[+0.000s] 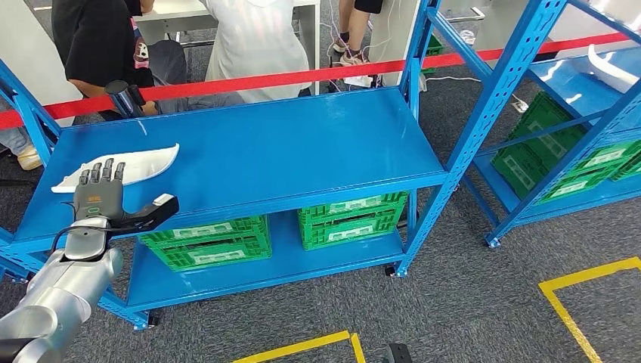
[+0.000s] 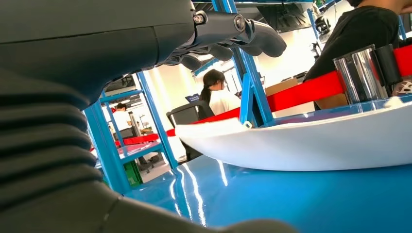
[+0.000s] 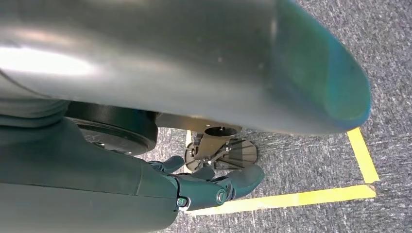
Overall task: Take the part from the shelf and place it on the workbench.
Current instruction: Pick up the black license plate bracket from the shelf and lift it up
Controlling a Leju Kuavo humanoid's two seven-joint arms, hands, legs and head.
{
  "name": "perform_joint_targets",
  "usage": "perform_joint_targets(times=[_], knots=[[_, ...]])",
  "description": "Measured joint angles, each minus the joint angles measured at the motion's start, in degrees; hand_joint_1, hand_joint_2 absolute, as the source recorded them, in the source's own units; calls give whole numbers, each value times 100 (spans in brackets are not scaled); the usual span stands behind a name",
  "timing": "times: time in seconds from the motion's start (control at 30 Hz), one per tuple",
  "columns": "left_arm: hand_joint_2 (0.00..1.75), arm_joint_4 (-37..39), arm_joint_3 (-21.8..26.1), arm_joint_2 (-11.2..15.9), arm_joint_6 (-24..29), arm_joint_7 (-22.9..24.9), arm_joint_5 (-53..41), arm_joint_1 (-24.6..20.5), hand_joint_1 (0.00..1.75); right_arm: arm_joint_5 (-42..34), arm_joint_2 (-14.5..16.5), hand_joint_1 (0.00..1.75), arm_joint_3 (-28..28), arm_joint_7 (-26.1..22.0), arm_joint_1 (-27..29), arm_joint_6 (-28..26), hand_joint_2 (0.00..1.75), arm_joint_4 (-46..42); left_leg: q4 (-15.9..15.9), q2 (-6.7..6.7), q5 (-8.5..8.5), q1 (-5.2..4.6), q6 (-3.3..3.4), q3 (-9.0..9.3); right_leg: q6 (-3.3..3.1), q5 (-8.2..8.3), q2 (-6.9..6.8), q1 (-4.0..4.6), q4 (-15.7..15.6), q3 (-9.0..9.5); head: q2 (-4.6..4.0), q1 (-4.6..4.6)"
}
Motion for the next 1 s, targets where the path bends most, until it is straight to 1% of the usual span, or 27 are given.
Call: perform_joint_targets(times=[0.1, 0.3, 0.47, 0.63, 0.7, 0.77, 0.8, 0.83, 0.87, 0.93, 0.97, 1.0], knots=[[0, 0, 0, -4, -21, 25, 0, 8, 0, 0, 0, 0, 0, 0, 0, 0, 0, 0, 0, 0, 0, 0, 0, 0, 0, 0, 0, 0, 0, 0, 0, 0], [0, -2, 4, -20, -8, 232, 8, 9, 0, 1, 1, 0, 0, 8, 3, 0, 0, 0, 2, 0, -1, -2, 0, 0, 1, 1, 0, -1, -2, 1, 0, 0], [0, -1, 14, -13, 26, 371, 10, 9, 0, -10, 2, 0, 0, 58, 3, 0, 0, 0, 6, -1, -8, -25, 7, 0, 10, 3, 0, -17, -6, 2, 0, 0], [0, 0, 40, 14, -59, 556, 3, 8, 0, -49, 4, 0, 0, 85, 2, 26, 0, 0, 24, -1, -27, -55, 36, -3, 38, 0, 0, -36, -12, 9, 0, -1], [0, 0, 50, 31, -66, 578, 1, 8, 0, -50, 5, 0, 0, 85, 1, 27, 0, 0, 30, -1, -39, -67, 54, -4, 59, -2, 0, -46, -23, 15, 0, -1], [0, -5, 52, 51, -66, 614, 1, 8, 0, -50, 6, 0, 0, 85, 0, 26, 0, 0, 3, 3, -36, -56, 87, 14, 91, -14, 0, -56, -23, 26, 0, -1], [0, -9, 52, 58, -66, 634, 0, 5, 0, -50, 5, 0, 0, 85, 0, 26, 0, 0, -21, 8, -30, -44, 105, 31, 101, -52, -1, -56, 39, 6, 0, 1], [0, -14, 52, 63, -66, 646, -1, 2, 0, -50, 5, 0, 0, 87, 0, 26, 0, 0, -43, 16, -24, -30, 128, 48, 101, -145, -2, -53, 211, -74, 0, 9], [0, -16, 52, 66, -68, 651, -1, 2, 0, -51, 4, 0, -1, 90, 2, 24, 0, 0, -57, 25, -22, -23, 147, 61, 92, -294, -3, -45, 520, -230, 0, 16], [0, -11, 52, 67, -73, 655, -1, 8, 0, -52, 2, 0, -4, 96, 13, 20, 0, 0, -54, 35, -33, -38, 171, 63, 63, -620, -2, -19, 1340, -689, 0, 28], [0, -8, 52, 66, -74, 657, -1, 15, 0, -53, 0, 0, -7, 98, 23, 17, 0, 0, -47, 34, -41, -48, 174, 64, 46, -684, -2, -7, 1640, -878, 0, 28], [0, -5, 52, 64, -74, 658, -1, 19, 0, -54, -2, 0, -10, 99, 32, 15, 0, 0, -36, 32, -51, -55, 172, 65, 23, -627, -2, 5, 1727, -968, 0, 28]])
